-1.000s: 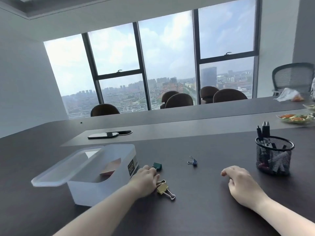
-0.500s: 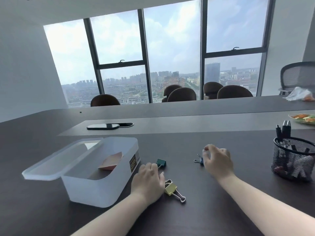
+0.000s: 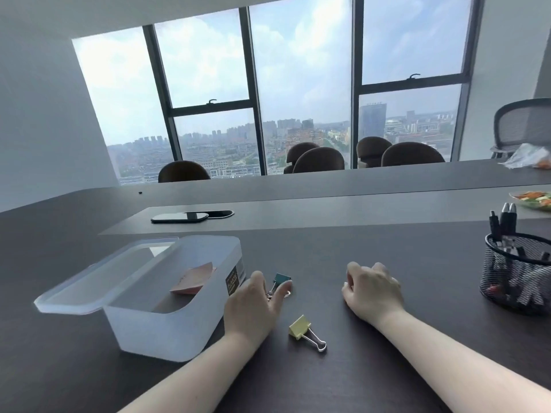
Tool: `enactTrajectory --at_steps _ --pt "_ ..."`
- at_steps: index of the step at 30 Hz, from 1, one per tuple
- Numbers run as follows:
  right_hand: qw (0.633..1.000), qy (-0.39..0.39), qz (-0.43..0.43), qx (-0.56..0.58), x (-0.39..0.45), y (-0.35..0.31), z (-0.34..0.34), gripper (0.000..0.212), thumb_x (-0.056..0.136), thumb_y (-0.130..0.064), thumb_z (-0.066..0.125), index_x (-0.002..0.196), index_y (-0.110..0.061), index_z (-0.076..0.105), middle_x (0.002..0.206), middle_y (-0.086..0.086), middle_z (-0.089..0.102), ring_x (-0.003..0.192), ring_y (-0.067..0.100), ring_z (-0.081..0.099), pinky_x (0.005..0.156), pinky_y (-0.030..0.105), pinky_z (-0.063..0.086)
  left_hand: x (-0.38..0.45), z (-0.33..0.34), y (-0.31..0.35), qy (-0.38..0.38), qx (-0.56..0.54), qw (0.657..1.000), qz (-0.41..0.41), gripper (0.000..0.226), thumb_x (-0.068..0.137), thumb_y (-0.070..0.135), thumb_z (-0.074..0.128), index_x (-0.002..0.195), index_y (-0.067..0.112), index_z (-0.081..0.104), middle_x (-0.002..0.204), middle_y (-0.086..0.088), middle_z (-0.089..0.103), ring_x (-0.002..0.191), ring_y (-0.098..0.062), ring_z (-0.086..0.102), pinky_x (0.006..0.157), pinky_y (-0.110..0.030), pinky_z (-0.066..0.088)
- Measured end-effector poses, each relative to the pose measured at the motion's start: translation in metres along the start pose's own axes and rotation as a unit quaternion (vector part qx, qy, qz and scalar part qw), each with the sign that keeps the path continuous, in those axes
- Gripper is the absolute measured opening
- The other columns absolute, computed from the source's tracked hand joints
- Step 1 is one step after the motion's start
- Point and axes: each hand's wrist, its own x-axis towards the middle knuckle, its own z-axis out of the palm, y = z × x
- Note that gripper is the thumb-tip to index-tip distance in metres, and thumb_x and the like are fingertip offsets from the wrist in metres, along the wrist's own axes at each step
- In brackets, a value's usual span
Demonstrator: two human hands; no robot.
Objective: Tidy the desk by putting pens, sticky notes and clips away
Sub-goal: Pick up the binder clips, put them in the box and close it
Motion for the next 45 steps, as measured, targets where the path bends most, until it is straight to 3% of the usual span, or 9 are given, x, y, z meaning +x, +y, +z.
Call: enactTrajectory --at_steps 6,10,14,18,25,29,32,39,45 --pt "0.997 0.026 -0.056 0.053 -0.014 0.003 -0.002 0.023 0.086 -0.036 0.052 0.079 -0.023 0.035 0.073 -0.006 0.059 0.097 0.021 0.051 0.074 0.03 0.043 0.027 0.012 -0.004 -0.015 -0.134 0.986 -0.094 0.042 0.084 0.022 0.064 0.063 0.021 0.028 0.07 -0.001 0.044 0.074 -0.034 0.059 0.066 -0.039 0.05" --pt "0.994 0.053 -0.067 0.07 -0.023 0.003 -0.004 0.023 0.088 -0.038 0.049 0.08 -0.023 0.033 0.069 -0.007 0.055 0.079 0.022 0.059 0.067 0.03 0.046 0.043 0.014 0.007 -0.027 -0.145 0.982 -0.115 0.01 0.084 0.007 0.049 0.091 0.013 0.047 0.093 -0.009 0.055 0.084 -0.028 0.055 0.073 -0.03 0.041" --pt "0.99 0.078 -0.082 0.086 -0.026 0.0 0.0 0.023 0.09 -0.032 0.049 0.078 -0.02 0.033 0.07 -0.005 0.05 0.065 0.029 0.056 0.058 0.03 0.038 0.061 0.011 0.012 -0.031 -0.124 0.986 -0.108 0.025 0.084 0.001 0.043 0.107 0.003 0.053 0.101 -0.016 0.057 0.092 -0.032 0.05 0.074 -0.026 0.031" --pt "0.991 0.061 -0.101 0.06 -0.025 -0.001 0.0 0.023 0.09 -0.034 0.053 0.078 -0.02 0.041 0.079 0.0 0.059 0.062 0.026 0.058 0.055 0.03 0.039 0.07 0.014 0.007 -0.04 -0.14 0.985 -0.094 0.026 0.085 -0.001 0.047 0.106 0.006 0.061 0.105 -0.013 0.044 0.093 -0.036 0.057 0.087 -0.039 0.053" --pt "0.98 0.092 -0.143 -0.101 -0.024 -0.003 0.008 0.047 0.05 -0.043 0.088 0.044 -0.023 0.046 0.036 -0.004 0.042 0.024 0.013 0.046 0.036 0.019 0.011 0.075 0.024 0.008 -0.055 -0.059 0.993 -0.083 0.032 0.09 0.008 0.044 0.113 0.014 0.065 0.12 -0.01 0.064 0.113 -0.03 0.059 0.099 -0.032 0.04" --pt "0.988 0.07 -0.137 -0.022 -0.029 -0.009 0.002 0.052 0.081 -0.065 0.043 0.057 -0.021 0.032 0.049 -0.007 0.03 0.043 0.016 0.06 0.037 0.02 0.009 0.076 0.025 0.016 -0.024 -0.072 0.991 -0.111 0.033 0.1 0.026 0.035 0.106 0.008 0.061 0.11 -0.015 0.069 0.107 -0.033 0.06 0.079 -0.033 0.035" --pt "0.99 -0.026 -0.113 0.076 -0.034 -0.018 -0.003 0.086 0.057 -0.085 0.005 0.089 -0.024 0.057 0.071 -0.009 0.048 0.082 0.018 0.062 0.063 0.028 0.037 0.076 0.033 0.014 -0.094 -0.023 0.991 -0.096 0.058 0.094 0.056 0.03 0.086 0.008 0.063 0.105 -0.016 0.068 0.102 -0.033 0.06 0.071 -0.032 0.034" --pt "0.971 -0.16 -0.125 0.123 -0.035 -0.042 -0.016 0.072 0.061 -0.081 0.054 0.113 -0.033 0.055 0.077 -0.014 0.059 0.09 0.012 0.059 0.083 0.027 0.044 0.074 0.034 0.013 -0.21 0.056 0.975 -0.054 0.079 0.063 0.072 0.064 0.113 0.011 0.056 0.118 -0.006 0.058 0.116 -0.023 0.054 0.091 -0.032 0.043" --pt "0.966 -0.165 -0.192 0.051 -0.035 -0.046 -0.015 0.072 0.055 -0.082 0.058 0.104 -0.029 0.055 0.095 -0.005 0.068 0.098 0.018 0.061 0.076 0.032 0.042 0.069 0.039 0.012 -0.197 0.058 0.978 -0.031 0.043 0.089 0.043 0.052 0.115 0.008 0.052 0.126 -0.013 0.049 0.122 -0.031 0.049 0.103 -0.038 0.041"
